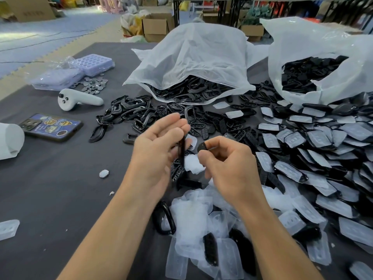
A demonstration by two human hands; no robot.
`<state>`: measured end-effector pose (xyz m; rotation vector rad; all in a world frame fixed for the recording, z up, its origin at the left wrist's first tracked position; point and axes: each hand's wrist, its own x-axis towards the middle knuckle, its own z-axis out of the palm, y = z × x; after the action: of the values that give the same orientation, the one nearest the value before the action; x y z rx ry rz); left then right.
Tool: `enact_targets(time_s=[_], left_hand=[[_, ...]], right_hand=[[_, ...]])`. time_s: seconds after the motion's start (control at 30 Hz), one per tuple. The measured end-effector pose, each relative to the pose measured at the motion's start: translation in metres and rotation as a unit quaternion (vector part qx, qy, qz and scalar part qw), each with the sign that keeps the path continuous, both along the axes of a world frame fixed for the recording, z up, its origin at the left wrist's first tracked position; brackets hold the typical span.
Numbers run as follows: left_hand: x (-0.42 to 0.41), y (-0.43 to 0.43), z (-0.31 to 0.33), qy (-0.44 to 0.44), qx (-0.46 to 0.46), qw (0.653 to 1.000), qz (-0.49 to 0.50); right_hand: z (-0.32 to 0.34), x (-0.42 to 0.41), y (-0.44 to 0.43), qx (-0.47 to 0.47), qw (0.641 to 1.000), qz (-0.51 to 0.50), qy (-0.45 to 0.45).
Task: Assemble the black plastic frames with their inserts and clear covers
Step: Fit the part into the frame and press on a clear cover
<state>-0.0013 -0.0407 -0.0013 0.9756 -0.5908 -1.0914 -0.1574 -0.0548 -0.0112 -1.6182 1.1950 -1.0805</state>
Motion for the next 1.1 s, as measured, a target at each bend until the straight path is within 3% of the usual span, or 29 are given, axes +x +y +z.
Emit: enact_targets(time_s=[0.07,0.17,0.37,0.53,0.7,0.83,0.93,1.1], left_hand=[[-0.009,0.003,0.006,0.107,0.009,0.991,-0.076],[-0.013,0.006,0.008,0.173,0.014,0.980,-0.100],[-0.020,0.004,0.000,0.043,0.063,0.997,0.002],[-0.026,0.005,-0.004,0.037,0.115,0.992,0.024],[-0.040,0.010,-0.009,0.010,0.118,0.993,-0.003],[-0.050,0.015,-0.005,0.029,0.122,0.992,-0.010],[-0.055,0.017,-0.004,0.049,0.128,0.990,-0.029],[-0.042,0.015,0.000,0.021,0.118,0.986,-0.115]], right_hand=[[0.003,0.002,0.002,0.024,0.998,0.009,-0.052],[0.006,0.001,0.002,0.041,0.995,0.006,-0.089],[0.004,0.008,0.005,0.090,0.989,0.007,-0.117],[0.004,0.008,0.001,0.173,0.968,-0.014,-0.182],[0.003,0.008,0.002,0.216,0.953,0.079,-0.196],[0.003,0.008,0.003,0.185,0.963,0.110,-0.163],[0.003,0.008,0.002,0.146,0.977,0.068,-0.136],[0.008,-0.002,-0.002,0.110,0.978,-0.047,-0.172]])
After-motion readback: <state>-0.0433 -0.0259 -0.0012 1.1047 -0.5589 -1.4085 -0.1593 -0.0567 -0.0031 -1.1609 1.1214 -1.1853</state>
